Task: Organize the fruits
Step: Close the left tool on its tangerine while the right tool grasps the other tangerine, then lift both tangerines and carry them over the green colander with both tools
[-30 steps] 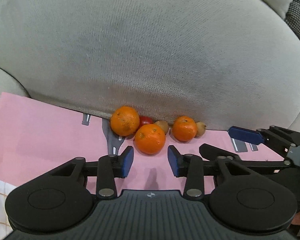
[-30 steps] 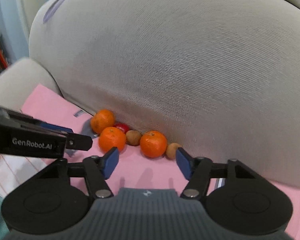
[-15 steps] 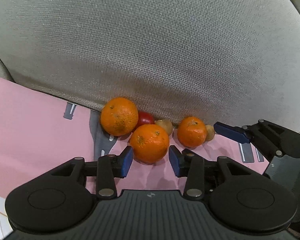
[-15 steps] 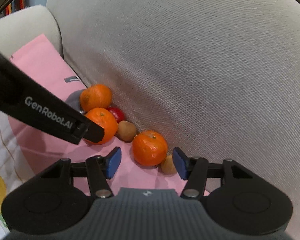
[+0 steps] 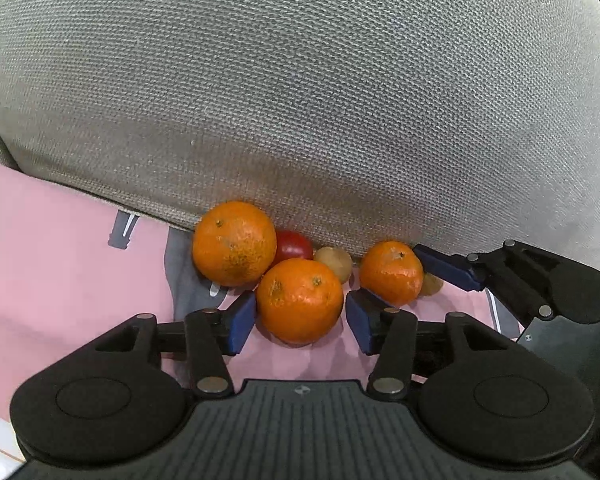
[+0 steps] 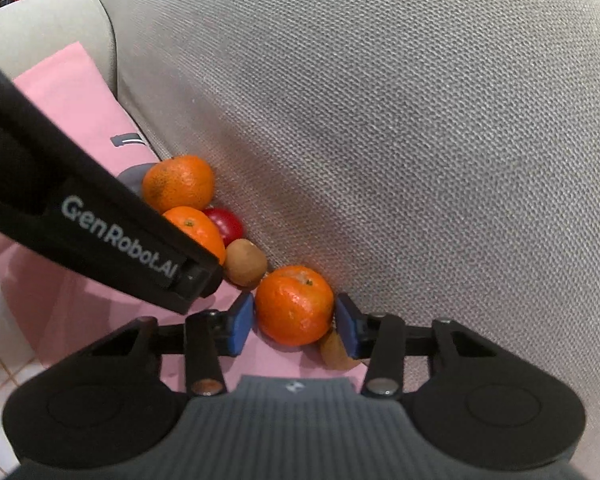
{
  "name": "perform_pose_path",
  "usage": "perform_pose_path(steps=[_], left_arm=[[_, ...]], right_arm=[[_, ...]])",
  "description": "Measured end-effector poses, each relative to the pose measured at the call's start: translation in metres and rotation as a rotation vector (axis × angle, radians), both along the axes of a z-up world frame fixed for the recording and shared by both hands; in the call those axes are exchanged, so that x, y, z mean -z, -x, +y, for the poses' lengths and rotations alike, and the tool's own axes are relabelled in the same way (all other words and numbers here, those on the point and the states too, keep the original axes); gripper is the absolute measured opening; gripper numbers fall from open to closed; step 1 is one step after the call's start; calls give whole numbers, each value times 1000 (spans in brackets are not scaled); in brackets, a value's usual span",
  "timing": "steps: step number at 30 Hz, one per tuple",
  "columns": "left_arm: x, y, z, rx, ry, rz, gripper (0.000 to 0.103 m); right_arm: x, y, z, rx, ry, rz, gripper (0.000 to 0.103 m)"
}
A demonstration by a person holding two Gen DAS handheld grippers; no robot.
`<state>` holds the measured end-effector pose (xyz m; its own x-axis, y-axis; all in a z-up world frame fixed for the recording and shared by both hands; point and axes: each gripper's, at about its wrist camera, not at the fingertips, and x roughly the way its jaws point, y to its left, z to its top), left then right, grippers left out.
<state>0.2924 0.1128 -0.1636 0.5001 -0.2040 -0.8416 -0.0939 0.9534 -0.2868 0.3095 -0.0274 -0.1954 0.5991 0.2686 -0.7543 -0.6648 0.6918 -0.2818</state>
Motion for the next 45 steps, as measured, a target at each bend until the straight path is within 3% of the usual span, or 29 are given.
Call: perform_pose_path(steps=[3, 12, 19, 33, 45], left_arm=[[2, -1, -3, 1, -3, -2, 54], [-9, 7, -10, -16, 18, -26, 52], [-34, 27, -15, -20, 20, -59, 52], [-97, 88, -31, 11, -17, -135, 52], [-118, 135, -75, 98, -48, -185, 52]], right_arm=[[5, 1, 1, -7, 10, -11, 42], [-4, 7, 0, -9, 22, -19, 41], [-30, 13, 5, 4, 4, -19, 40], [-91, 68, -18, 36, -103, 0, 40], [-129, 128, -44, 74, -178, -6, 40]])
